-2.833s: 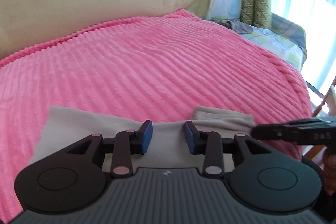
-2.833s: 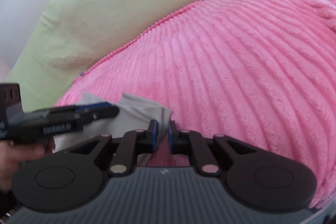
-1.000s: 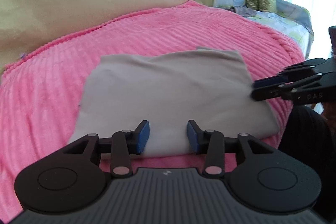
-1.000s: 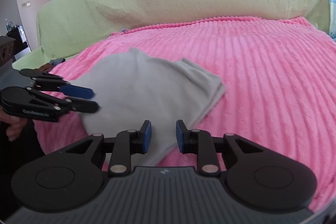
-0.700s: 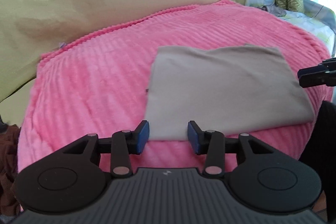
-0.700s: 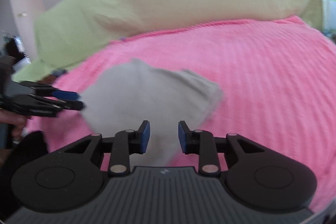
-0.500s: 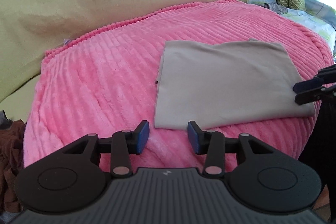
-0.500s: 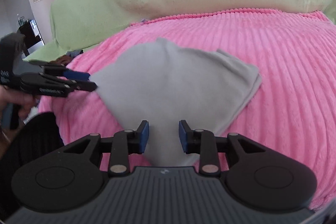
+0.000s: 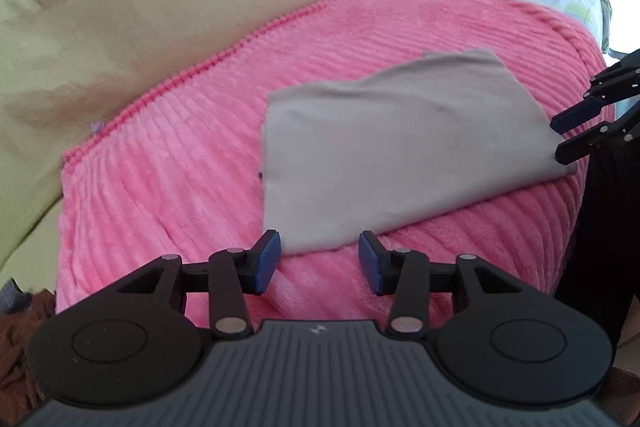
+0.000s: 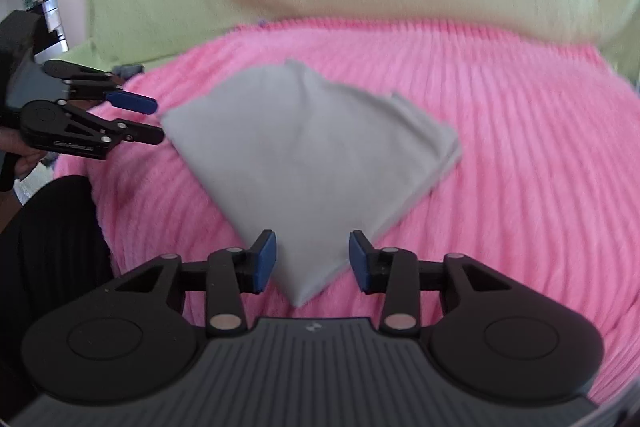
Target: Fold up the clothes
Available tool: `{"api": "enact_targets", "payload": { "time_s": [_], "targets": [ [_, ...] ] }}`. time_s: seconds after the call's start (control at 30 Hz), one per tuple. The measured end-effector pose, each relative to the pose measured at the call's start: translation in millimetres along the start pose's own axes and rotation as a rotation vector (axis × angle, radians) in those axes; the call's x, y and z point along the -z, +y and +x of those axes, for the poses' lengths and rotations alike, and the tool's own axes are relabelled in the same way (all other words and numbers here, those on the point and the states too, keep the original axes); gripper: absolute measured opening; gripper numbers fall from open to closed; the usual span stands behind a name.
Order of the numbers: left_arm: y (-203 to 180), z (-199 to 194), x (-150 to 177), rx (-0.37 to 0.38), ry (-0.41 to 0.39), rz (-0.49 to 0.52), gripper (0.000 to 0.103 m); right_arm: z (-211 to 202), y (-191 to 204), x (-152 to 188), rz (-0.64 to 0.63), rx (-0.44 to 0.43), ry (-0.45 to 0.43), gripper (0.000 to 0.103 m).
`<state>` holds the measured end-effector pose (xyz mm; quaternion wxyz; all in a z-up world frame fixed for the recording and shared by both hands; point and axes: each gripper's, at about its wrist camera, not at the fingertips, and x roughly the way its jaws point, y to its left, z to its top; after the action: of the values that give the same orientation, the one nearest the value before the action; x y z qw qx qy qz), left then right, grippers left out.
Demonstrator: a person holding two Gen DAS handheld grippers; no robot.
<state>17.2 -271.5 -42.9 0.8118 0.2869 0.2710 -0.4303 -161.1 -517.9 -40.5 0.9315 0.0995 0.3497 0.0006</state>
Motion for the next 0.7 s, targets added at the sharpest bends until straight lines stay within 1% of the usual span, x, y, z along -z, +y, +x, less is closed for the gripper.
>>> {"api": "enact_targets", "payload": {
  "time_s": [0.07, 0.17, 0.33, 0.4, 0.53, 0.6, 0.63, 0.7],
  "targets": [
    [-1, 2, 1, 0.000, 0.008, -0.006, 0.051, -1, 0, 0, 0.005, 0.001, 0.003, 0.036],
    [2, 4, 3, 0.005, 0.007, -0.023, 0.051, -4, 5, -2, -0.038, 0.012, 0.011, 0.038],
    [2, 5, 4, 0.004, 0.004, -0.022, 0.053, -10, 10, -7, -0.066, 0.025, 0.013, 0.039],
    [3, 5, 5, 0.007, 0.003, -0.024, 0.053, -12, 11, -9, -0.066, 0.028, 0.013, 0.044],
    [4, 4, 5, 0.006, 0.000, -0.014, 0.055, -13, 17, -9, -0.079, 0.031, 0.023, 0.046],
    [3, 2, 5, 0.000, -0.006, 0.007, 0.058, -15, 22, -9, -0.105, 0.039, 0.028, 0.048],
    [0, -2, 6, -0.009, -0.020, 0.062, 0.060, -15, 24, -9, -0.122, 0.046, 0.031, 0.049],
    [-7, -8, 9, -0.039, -0.050, 0.191, 0.070, -17, 30, -9, -0.164, 0.063, 0.036, 0.051]
  ]
}}
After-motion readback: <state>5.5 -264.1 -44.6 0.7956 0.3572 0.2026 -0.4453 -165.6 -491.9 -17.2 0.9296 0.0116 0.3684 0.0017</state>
